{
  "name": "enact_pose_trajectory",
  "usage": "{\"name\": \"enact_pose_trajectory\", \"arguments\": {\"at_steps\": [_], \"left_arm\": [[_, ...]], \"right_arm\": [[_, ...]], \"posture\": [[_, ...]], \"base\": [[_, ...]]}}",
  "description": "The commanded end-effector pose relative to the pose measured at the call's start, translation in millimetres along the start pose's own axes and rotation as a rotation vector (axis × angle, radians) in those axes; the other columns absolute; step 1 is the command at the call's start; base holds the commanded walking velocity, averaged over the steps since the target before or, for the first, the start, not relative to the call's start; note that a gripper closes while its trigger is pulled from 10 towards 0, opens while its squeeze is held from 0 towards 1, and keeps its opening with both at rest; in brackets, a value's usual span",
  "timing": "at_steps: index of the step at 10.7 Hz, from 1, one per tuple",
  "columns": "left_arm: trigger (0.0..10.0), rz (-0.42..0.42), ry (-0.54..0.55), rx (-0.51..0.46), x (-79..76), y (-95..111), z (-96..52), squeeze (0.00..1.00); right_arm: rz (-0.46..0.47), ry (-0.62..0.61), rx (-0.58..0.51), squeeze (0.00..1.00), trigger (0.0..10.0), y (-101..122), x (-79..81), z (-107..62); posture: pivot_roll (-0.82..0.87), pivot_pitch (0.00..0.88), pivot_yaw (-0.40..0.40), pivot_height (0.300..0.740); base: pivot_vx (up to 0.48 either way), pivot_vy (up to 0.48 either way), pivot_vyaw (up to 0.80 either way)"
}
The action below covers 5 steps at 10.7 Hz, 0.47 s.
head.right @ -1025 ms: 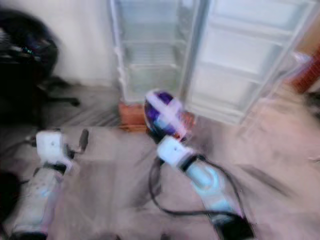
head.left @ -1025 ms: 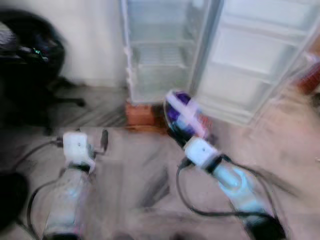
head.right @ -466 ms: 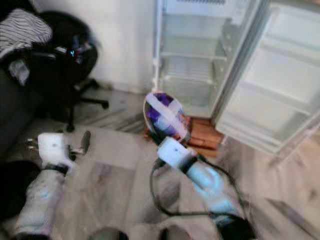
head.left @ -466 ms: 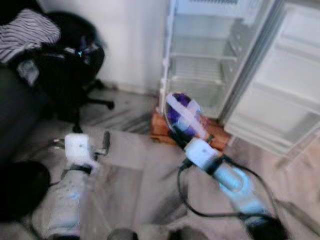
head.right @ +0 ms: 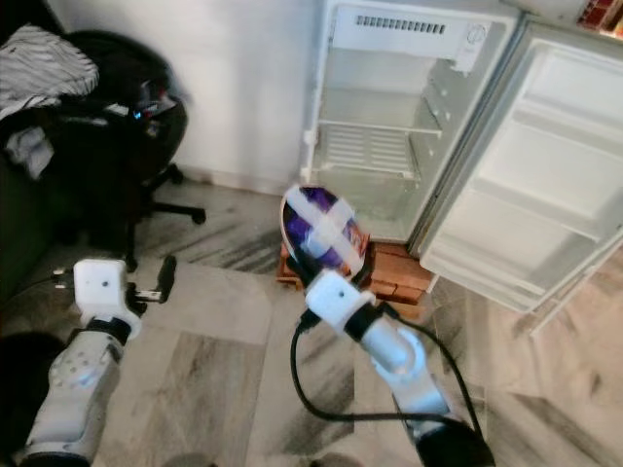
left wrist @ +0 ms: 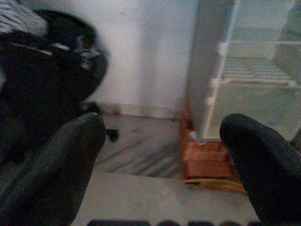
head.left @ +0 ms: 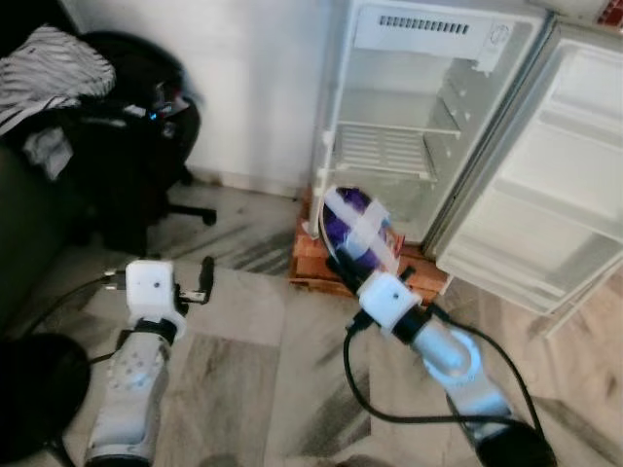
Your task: Restocking fridge
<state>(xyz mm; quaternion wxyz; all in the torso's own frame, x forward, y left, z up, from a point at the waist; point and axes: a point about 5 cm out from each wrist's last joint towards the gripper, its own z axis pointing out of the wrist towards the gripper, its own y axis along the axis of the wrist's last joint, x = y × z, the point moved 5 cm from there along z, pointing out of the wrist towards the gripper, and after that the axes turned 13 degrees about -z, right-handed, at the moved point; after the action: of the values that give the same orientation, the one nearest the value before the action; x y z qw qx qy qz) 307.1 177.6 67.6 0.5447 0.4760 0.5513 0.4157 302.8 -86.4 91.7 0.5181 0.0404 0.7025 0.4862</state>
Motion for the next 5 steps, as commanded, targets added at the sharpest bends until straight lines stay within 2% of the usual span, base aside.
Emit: {"name": "enact_pose_trajectory", "arguments": {"at_steps": [1,5], "left_arm": [[10.0,0.009,-0.037,0.0,-7.4,1.2,2.9,0.0],[10.0,0.001,-0.048,-0.004,-9.9,1.5,4.5,0.0]], "right_arm": [[-0.01,-0.039,-0.006,0.0,10.0,1.0,-13.4,-0.1],[-0.008,-0.05,0.012,0.0,10.0,-2.0,-16.1,1.1]], "posture": [[0.09,0.064,-0.063,0.74],[0.09,0.059,-0.062,0.74]], "base": [[0.48,0.0,0.0],[0.48,0.0,0.0]]}}
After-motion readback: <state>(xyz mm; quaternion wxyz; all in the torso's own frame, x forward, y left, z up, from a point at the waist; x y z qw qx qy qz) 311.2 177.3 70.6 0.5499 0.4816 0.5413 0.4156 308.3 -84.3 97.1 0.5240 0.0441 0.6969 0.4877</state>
